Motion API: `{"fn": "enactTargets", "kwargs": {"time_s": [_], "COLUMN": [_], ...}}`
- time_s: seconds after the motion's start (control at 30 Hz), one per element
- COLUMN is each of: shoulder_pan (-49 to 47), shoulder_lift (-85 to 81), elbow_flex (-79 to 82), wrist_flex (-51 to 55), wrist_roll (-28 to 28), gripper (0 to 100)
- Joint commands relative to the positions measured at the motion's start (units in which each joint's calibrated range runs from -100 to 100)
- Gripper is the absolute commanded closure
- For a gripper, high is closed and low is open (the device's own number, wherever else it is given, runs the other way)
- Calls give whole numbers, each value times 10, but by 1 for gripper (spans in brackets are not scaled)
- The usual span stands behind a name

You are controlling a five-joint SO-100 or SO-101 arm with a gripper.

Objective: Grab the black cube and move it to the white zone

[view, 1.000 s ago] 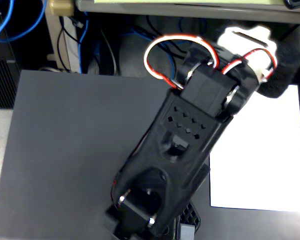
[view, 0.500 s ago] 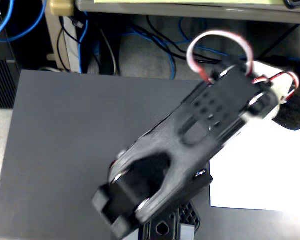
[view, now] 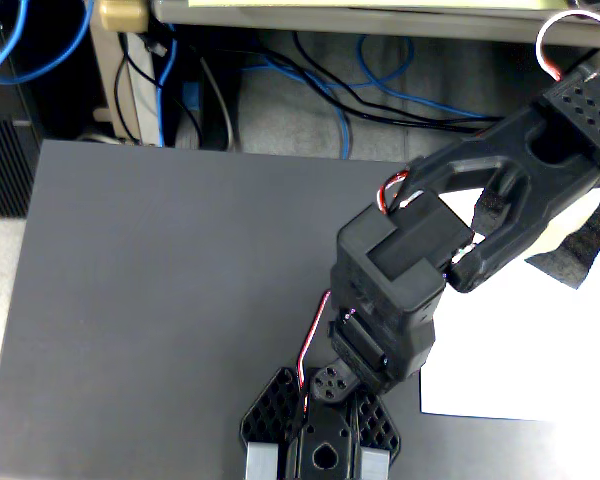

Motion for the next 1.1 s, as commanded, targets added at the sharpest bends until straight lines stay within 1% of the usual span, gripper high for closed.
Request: {"fn": "enactTargets", "kwargs": {"time_s": [0.0, 0.13, 0.17, 0.27, 0.3, 0.33, 0.37, 0.43, 0.6, 0.67, 0.73, 0.8, 0.87, 0.9, 0.97, 1.0, 1.07], "shoulder_pan": [3, 19, 19, 23, 23, 22, 18, 17, 16, -3, -6, -6, -9, -29, -120, -157, -188], "shoulder_lift": [-7, -6, -6, -6, -6, -6, -7, -7, -16, -16, -17, -17, -17, -17, -17, -17, -17], "elbow_flex": [-34, 5, 14, 16, 20, 20, 18, 9, 6, -56, -152, -203, -213, -217, -244, -261, -296], "wrist_flex": [-8, 4, 4, 4, 4, 10, 40, 116, 121, 151, 211, 211, 211, 211, 211, 211, 211], "wrist_roll": [4, 4, 4, 4, 3, 3, 3, 4, 4, 3, -3, -3, -1, -2, -6, -29, -80], "gripper": [98, 98, 94, 67, 61, 58, 56, 56, 56, 56, 56, 57, 57, 57, 57, 57, 57]}}
